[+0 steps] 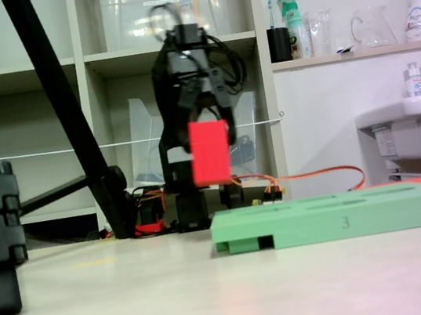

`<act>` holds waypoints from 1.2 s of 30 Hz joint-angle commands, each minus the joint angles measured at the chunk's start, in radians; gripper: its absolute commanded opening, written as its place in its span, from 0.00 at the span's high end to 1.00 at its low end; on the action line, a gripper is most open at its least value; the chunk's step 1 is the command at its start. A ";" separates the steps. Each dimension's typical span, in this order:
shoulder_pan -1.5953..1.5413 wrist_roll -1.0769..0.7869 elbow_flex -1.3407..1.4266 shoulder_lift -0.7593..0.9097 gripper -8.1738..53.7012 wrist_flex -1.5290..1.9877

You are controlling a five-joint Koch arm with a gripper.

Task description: Put the square block into the corresponding hole

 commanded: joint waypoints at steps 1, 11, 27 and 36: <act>-0.120 0.140 -0.029 -0.009 0.60 -0.055; -0.379 0.393 -0.164 -0.216 0.60 -0.150; -0.457 0.440 -0.270 -0.379 0.60 -0.138; -0.497 0.505 -0.270 -0.393 0.60 -0.100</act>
